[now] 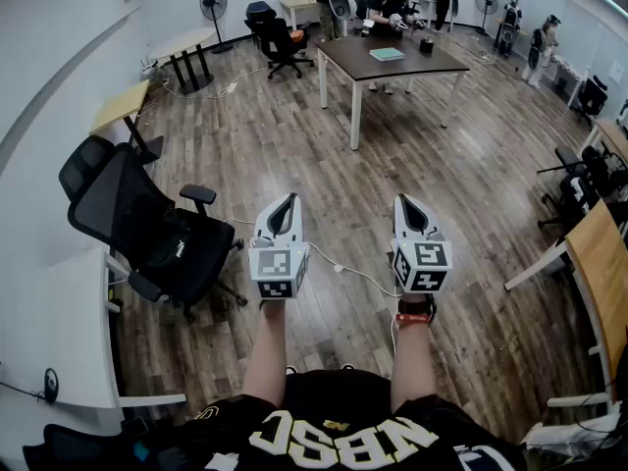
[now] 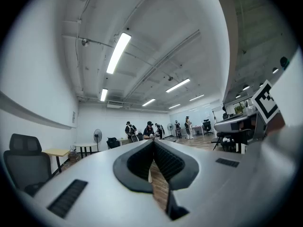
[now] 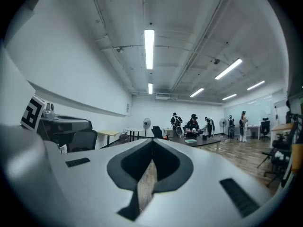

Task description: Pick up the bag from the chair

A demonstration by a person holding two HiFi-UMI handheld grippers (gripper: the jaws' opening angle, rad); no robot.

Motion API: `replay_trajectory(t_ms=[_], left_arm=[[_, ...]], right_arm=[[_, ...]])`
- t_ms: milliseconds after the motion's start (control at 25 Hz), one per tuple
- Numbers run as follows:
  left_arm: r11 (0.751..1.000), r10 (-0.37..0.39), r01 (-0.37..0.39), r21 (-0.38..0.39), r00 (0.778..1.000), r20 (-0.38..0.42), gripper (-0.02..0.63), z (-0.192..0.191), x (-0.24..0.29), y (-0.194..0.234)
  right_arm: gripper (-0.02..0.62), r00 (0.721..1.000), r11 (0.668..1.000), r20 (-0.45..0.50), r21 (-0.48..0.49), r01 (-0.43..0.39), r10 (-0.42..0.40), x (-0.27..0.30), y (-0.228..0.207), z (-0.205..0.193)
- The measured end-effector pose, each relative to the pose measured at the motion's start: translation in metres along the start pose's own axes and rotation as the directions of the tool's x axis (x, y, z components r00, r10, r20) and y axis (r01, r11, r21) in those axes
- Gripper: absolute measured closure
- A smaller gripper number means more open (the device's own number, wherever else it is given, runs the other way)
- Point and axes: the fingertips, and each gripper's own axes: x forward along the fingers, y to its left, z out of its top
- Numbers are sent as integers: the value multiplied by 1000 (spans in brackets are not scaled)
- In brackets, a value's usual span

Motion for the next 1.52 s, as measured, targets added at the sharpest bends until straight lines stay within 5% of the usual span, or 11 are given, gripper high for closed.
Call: replay_trajectory(t_ms=[320,560,800,1040,1240,1520], left_arm=[[998,11,-8,56,999,-51,591,-24,-6,-19],[996,83,-79,41,992,-93,591,-45,-2,23],[984,176,-176,16,979,-100,591,-68,20,126],[945,327,-327,-12,945,-21,591,-61,32,264],[884,468,-468,-9,883,-45,591,-85,-12,360],[730,676,-682,-46,730,-100,591,-119,-106,479]], right_arm=[[586,996,992,-38,106,-72,76,10,6,-42],[586,979,974,-63,135,-184,193,54,52,-56],[586,950,948,-82,129,-290,301,148,131,-53],[586,891,894,-81,68,-442,446,251,243,-30],[586,791,796,-88,81,-600,606,314,362,-32],[586,584,596,-137,76,-799,800,339,533,-44]])
